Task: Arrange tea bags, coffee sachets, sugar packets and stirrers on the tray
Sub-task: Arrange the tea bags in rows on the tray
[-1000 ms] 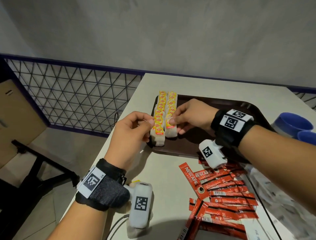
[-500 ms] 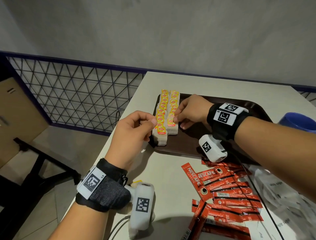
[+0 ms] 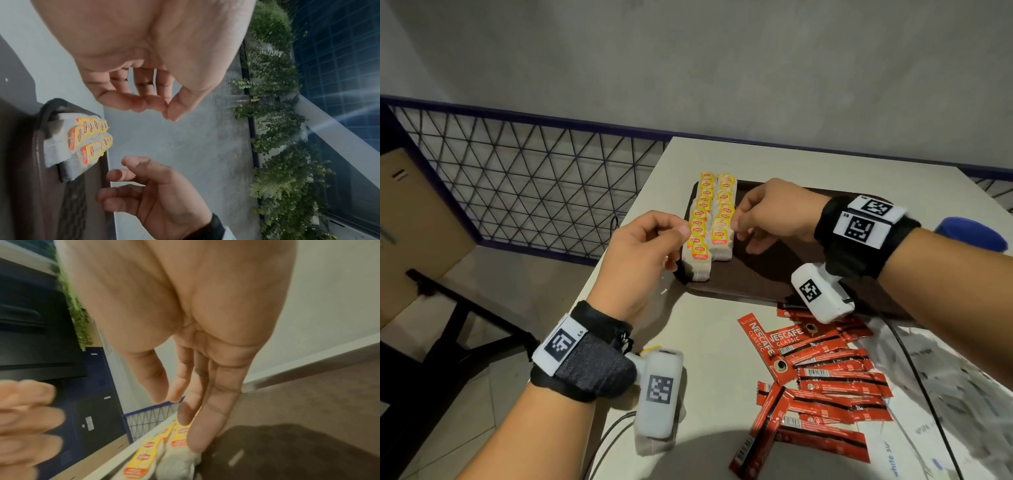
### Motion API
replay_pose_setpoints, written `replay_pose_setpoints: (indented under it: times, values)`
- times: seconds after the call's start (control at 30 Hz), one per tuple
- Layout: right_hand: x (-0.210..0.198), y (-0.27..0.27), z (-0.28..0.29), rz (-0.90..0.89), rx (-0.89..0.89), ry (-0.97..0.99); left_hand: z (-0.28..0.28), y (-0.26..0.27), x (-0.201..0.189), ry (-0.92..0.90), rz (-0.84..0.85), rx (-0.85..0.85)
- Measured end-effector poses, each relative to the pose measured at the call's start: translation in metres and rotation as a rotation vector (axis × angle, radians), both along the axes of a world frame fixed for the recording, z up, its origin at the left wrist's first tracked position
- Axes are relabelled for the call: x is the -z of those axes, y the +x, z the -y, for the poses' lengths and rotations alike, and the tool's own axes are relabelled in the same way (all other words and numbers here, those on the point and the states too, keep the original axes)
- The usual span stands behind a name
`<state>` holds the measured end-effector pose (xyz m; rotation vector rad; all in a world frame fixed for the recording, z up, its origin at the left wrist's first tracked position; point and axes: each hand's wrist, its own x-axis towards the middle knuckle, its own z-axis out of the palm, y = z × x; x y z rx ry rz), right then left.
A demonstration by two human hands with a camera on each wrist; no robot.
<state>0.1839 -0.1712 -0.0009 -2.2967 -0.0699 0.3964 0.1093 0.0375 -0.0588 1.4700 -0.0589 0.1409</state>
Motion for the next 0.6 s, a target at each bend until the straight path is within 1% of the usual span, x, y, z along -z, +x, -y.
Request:
replay_pose_setpoints:
  times: [0.17, 0.23, 0.33, 0.43, 0.5, 0.6]
  values:
    - [-0.014, -0.054, 0.001, 0.049, -0.183, -0.065, 0.001, -0.009, -0.018, -0.039, -0.039, 0.037]
    - [-0.015, -0.079, -0.001, 0.044, -0.259, -0.043, -0.004, -0.015, -0.031, 0.030, 0.006, 0.058]
    - [-0.012, -0.112, -0.007, 0.069, -0.388, -0.037, -0.016, -0.031, -0.055, 0.210, 0.099, 0.082]
    - [0.000, -0.135, -0.017, 0.101, -0.491, -0.098, -0.033, -0.052, -0.074, 0.402, 0.121, 0.109]
    - [0.009, -0.144, -0.026, 0.098, -0.532, -0.121, -0.046, -0.064, -0.080, 0.560, 0.080, 0.186]
    - [0.023, -0.145, -0.037, 0.105, -0.559, -0.129, -0.061, -0.076, -0.080, 0.823, -0.056, 0.352]
